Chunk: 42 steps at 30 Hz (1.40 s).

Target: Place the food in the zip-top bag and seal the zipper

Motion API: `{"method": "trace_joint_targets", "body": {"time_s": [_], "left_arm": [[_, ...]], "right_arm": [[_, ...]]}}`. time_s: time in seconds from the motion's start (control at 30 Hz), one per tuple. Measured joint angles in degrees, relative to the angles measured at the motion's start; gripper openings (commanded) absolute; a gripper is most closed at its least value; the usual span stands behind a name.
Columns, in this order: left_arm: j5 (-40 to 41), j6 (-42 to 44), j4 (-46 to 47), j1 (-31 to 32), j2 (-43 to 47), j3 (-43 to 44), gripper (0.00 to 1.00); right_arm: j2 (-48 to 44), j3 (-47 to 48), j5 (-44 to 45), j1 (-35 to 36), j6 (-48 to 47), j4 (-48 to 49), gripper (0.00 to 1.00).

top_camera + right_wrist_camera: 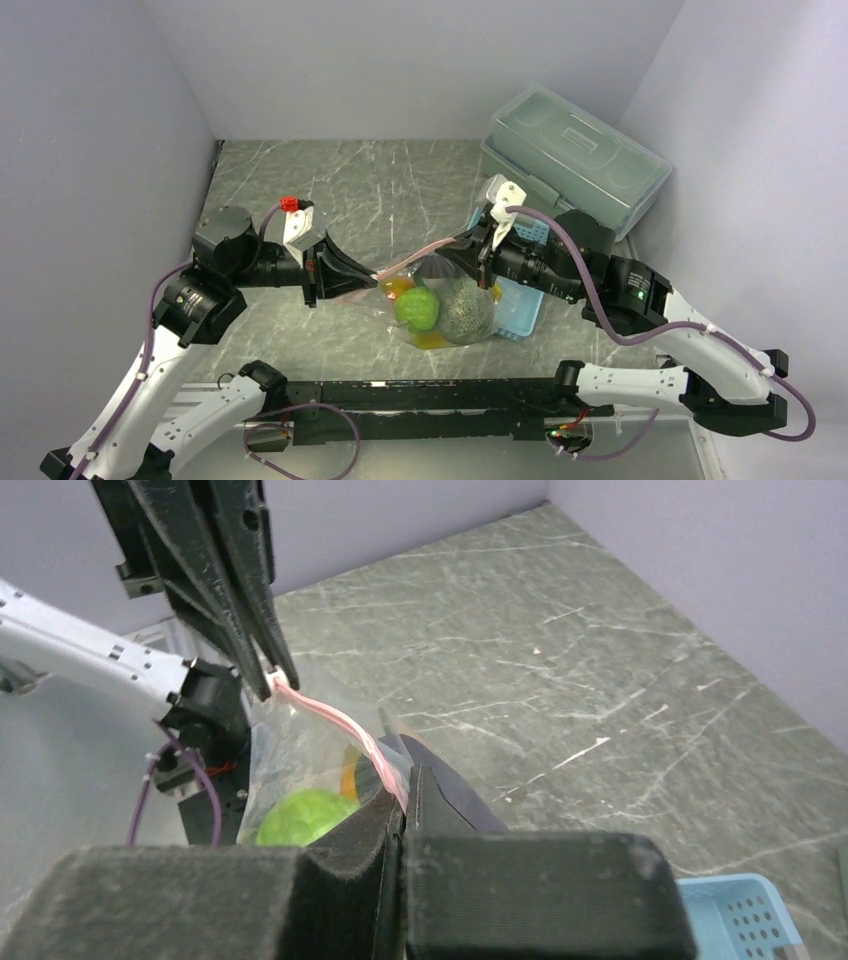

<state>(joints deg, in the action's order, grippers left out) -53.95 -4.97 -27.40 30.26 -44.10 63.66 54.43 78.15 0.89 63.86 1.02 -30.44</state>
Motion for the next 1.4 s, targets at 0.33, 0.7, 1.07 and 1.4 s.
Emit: {"method": "trace_joint_targets", "body": {"time_s": [0.33, 0.7, 1.07, 1.4], "left_arm": [[1.38, 1.09, -1.29, 0.0, 0.0, 0.0, 0.0], [3.8, 1.22, -3.45, 0.0, 0.81, -0.02, 0.0], [10.03, 1.36, -7.1, 0.0, 2.86, -0.02, 0.0], [12.92, 1.31, -7.54, 0.0, 4.15, -0.02, 0.14]], "right_arm": [[-2.97, -2.64, 9.2, 0.13, 0.55, 2.99, 0.0], [-7.78, -6.36, 18.95, 0.15, -1.97, 7.39, 0.0], [-10.36, -8.57, 23.04, 0.22, -3.58, 9.92, 0.0], [-10.23, -8.83, 21.92, 0.26, -3.56, 9.97, 0.0]]}}
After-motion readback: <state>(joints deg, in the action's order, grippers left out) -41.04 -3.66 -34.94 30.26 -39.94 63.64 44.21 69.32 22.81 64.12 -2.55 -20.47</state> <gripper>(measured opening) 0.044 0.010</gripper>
